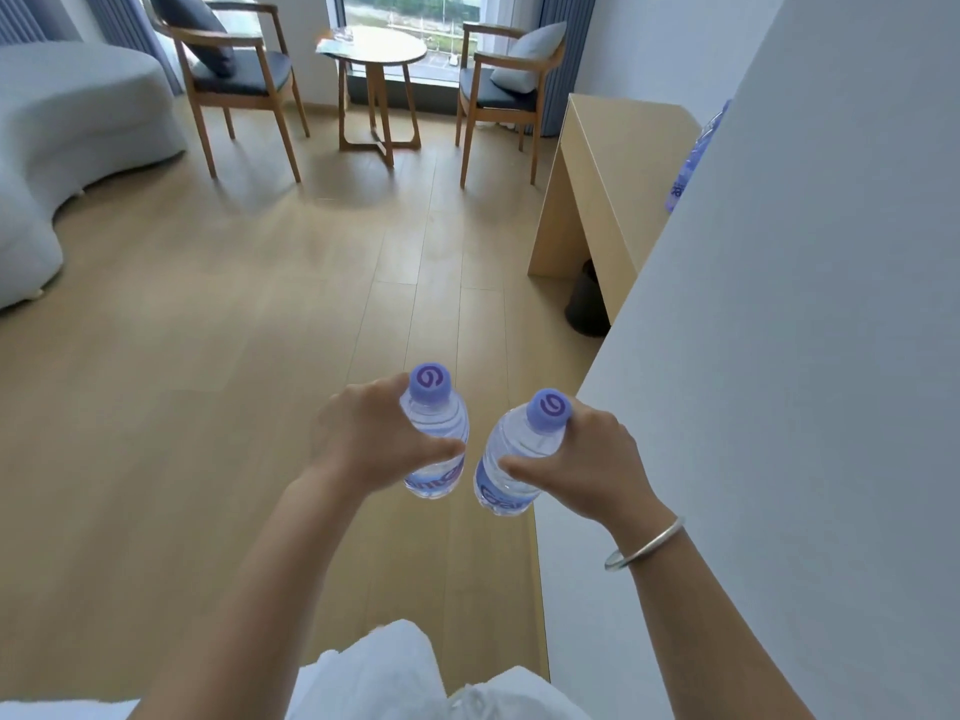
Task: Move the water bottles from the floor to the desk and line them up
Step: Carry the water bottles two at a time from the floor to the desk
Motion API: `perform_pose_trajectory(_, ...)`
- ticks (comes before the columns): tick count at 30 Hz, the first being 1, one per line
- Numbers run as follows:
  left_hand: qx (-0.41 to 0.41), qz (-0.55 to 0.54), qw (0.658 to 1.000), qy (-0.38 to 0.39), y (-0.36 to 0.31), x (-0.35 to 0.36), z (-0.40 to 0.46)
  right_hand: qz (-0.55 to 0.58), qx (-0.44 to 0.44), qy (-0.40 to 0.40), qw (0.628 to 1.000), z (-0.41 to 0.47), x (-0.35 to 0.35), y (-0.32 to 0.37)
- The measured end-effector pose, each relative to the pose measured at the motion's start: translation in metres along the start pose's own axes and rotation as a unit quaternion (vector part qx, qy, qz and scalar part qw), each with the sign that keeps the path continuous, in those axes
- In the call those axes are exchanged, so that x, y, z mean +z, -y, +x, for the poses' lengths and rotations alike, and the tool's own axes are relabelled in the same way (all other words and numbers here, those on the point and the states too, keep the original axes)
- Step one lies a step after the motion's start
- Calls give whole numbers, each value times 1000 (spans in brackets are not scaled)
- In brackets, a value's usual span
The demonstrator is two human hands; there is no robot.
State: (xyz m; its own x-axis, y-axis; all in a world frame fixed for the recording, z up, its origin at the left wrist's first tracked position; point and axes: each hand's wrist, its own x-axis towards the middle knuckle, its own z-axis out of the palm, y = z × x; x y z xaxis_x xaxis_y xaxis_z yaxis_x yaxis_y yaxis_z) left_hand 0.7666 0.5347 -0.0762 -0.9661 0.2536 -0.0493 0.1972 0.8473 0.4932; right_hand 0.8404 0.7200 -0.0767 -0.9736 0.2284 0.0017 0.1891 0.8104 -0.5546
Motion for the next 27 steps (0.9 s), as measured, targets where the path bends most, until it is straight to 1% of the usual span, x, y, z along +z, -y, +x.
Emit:
perform_pose_trajectory(4,11,-5,1000,14,-2,5,82,7,6,-9,1000,73,-1,-3)
perform_pose_trajectory(7,27,-9,999,33,-3,7,156,12,30,-30,999,136,1,-5)
perform_pose_trajectory(15,118,31,991,54,-18,-17,352,25,117,-88,989,291,-3,-3)
perform_pose_trajectory(21,181,8,980,86,-60,-17,454,25,194,-133,972,371,-18,-20)
perform_pose_trajectory(24,215,4,971,103,-86,-2,500,24,233,-154,960,407,-31,-39)
perform_pose_trajectory(27,247,1,961,120,-116,21,547,39,269,-194,943,446,-46,-64)
